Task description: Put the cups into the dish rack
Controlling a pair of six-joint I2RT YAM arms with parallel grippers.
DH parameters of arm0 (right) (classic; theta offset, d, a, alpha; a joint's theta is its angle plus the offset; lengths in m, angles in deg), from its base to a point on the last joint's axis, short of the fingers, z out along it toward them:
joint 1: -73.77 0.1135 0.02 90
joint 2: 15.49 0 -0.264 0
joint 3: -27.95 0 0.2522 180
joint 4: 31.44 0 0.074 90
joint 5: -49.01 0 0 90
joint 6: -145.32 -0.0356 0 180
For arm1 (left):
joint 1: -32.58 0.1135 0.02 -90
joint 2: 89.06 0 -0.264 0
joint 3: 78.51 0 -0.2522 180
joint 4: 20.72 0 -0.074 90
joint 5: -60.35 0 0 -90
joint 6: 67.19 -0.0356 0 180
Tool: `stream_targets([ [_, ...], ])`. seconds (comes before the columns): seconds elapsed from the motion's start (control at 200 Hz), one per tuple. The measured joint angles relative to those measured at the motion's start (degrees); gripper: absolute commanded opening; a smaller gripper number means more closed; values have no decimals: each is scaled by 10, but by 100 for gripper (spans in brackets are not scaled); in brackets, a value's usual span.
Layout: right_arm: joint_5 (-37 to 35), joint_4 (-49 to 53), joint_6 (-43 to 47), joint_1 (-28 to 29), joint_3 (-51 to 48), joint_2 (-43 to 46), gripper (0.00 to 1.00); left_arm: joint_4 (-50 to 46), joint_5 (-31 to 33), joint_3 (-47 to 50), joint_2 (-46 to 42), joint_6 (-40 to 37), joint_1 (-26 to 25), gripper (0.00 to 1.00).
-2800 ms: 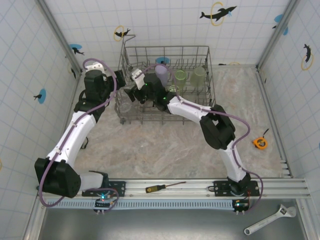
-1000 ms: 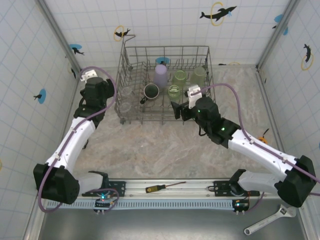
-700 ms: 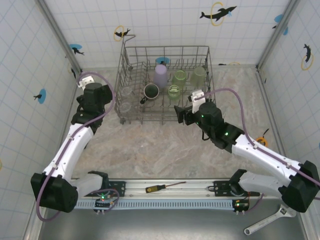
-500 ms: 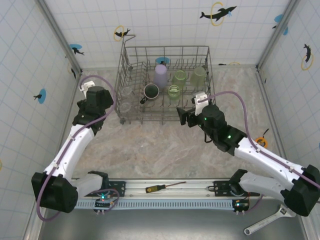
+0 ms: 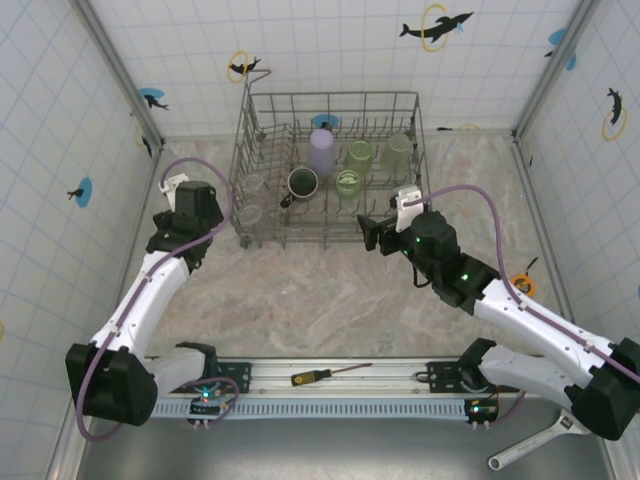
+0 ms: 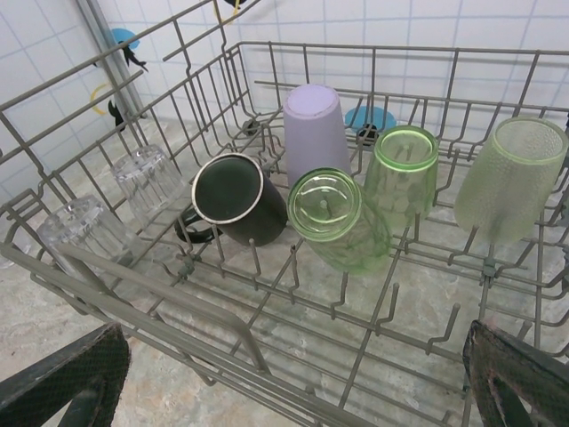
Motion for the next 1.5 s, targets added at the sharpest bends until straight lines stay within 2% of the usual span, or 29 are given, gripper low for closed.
stream_targets([
  [0.46,12,2,-10,-5,-2,12,100,-16,-8,23,58,-41,42,97],
  [0.721,17,2,-13,-8,-2,12,100,21,-21,26,88,-58,85,97],
  [1.071,19,2,-24,-8,-2,11,100,70,-41,18,193,-69,111,89],
  [1.216,19,2,-24,-8,-2,11,100,83,-52,15,204,-71,134,88],
  [1.301,19,2,-25,-8,-2,11,100,95,-56,11,204,-73,145,84],
  [1.501,20,0,-26,-8,-2,9,100,113,-74,-7,225,-74,148,79],
])
